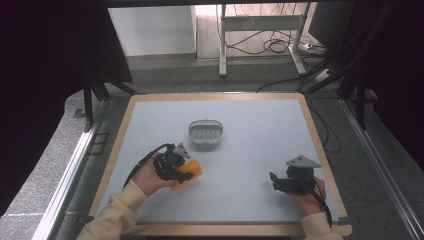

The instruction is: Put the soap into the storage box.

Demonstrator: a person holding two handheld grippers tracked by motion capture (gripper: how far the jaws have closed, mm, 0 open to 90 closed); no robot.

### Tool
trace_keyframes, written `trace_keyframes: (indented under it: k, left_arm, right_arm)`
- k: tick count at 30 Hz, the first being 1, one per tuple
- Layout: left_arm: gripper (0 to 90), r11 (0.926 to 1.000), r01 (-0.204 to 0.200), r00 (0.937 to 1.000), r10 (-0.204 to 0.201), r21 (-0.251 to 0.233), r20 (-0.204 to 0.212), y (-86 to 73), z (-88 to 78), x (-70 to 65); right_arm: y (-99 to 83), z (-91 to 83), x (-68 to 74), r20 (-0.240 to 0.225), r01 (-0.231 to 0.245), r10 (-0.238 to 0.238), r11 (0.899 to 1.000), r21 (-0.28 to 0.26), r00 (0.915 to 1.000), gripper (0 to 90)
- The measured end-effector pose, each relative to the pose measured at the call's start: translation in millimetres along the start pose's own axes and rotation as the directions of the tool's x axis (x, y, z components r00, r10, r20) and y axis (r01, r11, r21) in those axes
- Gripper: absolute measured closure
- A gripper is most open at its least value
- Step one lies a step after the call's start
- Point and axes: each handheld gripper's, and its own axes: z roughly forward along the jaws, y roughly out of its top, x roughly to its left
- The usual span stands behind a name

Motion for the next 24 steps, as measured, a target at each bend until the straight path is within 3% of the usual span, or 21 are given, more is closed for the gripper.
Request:
trace_keyframes:
  k: [11, 18, 24]
  left_arm:
    - [62.0, 0.9998, -0.017, 0.9998, 0.017, -0.005, 0.013, 3.2, -3.8, 7.3]
    - [62.0, 0.9993, -0.037, 0.9993, 0.037, -0.008, -0.002, 9.5, -7.5, 11.6]
    - [61.9, 0.9991, -0.031, 0.9995, 0.031, -0.029, -0.001, 14.3, -11.8, 15.0]
  right_arm:
    - [-0.2, 0.4, 0.2, -0.001, 0.001, -0.001, 1.0, 0.007, 1.0, 11.7]
    - [-0.4, 1.0, 0.4, 0.0, 0.009, -0.009, 1.0, 0.012, 1.0, 11.7]
    - [-0.6, 1.3, 0.7, 0.001, 0.012, -0.012, 1.0, 0.015, 0.9999, 11.7]
